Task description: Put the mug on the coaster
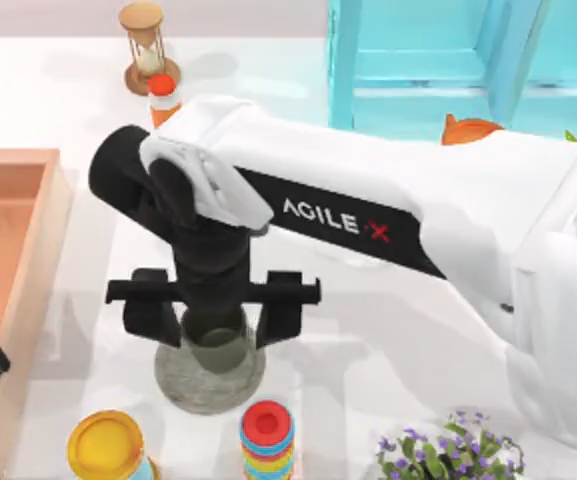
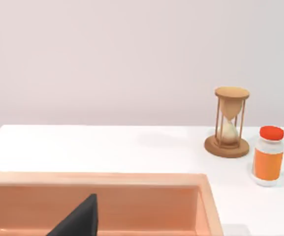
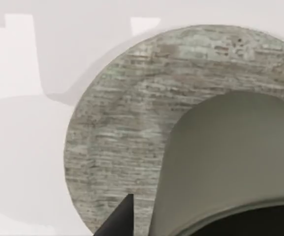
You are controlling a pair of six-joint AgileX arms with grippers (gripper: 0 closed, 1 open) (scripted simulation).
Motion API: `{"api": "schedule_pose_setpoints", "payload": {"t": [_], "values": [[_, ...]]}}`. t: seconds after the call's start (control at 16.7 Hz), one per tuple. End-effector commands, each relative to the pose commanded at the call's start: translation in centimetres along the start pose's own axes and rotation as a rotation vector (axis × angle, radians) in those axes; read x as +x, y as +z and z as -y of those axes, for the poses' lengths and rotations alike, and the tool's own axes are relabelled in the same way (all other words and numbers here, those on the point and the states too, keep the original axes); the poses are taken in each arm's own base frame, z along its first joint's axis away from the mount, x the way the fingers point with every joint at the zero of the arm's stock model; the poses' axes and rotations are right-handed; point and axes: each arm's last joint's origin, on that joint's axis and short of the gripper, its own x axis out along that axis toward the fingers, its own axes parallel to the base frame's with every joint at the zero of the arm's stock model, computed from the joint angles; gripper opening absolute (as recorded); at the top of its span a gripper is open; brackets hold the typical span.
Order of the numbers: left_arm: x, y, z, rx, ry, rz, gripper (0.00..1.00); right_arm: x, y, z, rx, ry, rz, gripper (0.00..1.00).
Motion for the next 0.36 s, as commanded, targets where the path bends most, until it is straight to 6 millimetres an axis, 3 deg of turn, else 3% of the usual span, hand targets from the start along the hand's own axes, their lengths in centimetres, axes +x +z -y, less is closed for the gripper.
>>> {"api": "schedule_pose_setpoints", "payload": {"t": [0.36], "values": [[0.0,0.0,0.0,0.0,0.0,0.0,1.0,0.0,0.0,0.0,0.0,0.0,0.0,1.0]]}}
